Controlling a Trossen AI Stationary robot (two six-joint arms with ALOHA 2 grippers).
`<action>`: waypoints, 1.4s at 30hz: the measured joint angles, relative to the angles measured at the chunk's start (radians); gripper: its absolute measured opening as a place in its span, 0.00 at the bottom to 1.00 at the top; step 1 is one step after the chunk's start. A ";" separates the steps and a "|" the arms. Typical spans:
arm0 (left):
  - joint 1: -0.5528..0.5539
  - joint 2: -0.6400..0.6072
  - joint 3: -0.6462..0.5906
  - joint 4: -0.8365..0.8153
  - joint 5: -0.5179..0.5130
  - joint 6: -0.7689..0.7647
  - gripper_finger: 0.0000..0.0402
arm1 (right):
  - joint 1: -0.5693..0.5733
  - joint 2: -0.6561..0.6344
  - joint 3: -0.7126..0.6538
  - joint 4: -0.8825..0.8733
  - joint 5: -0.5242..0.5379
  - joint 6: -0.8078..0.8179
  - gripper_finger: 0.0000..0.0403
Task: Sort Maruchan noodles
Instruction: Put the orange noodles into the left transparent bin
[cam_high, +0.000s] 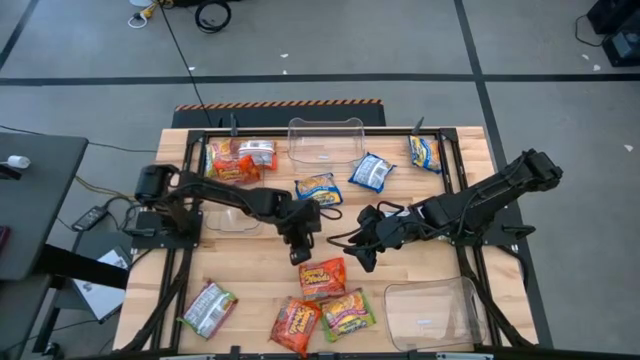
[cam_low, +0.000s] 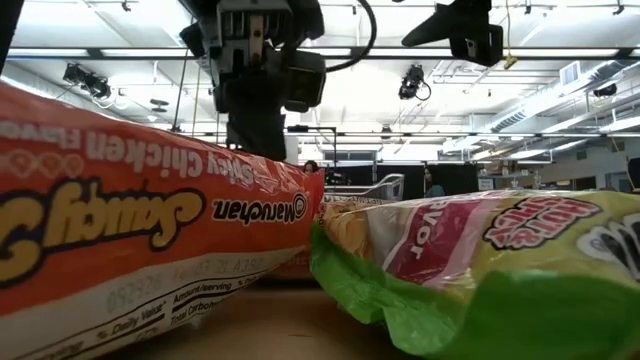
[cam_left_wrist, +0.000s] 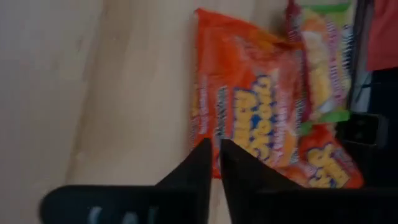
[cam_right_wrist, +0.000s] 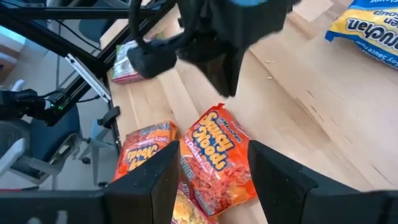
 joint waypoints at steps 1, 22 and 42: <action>-0.005 0.001 0.000 -0.002 0.003 -0.013 0.15 | 0.000 0.000 0.000 0.000 0.000 0.000 0.48; -0.113 0.181 0.001 0.171 -0.018 -0.197 0.59 | 0.000 0.000 0.000 -0.046 -0.054 -0.012 0.48; -0.075 0.086 0.159 -0.122 -0.321 0.056 0.04 | 0.000 0.000 0.000 -0.187 -0.006 -0.065 0.47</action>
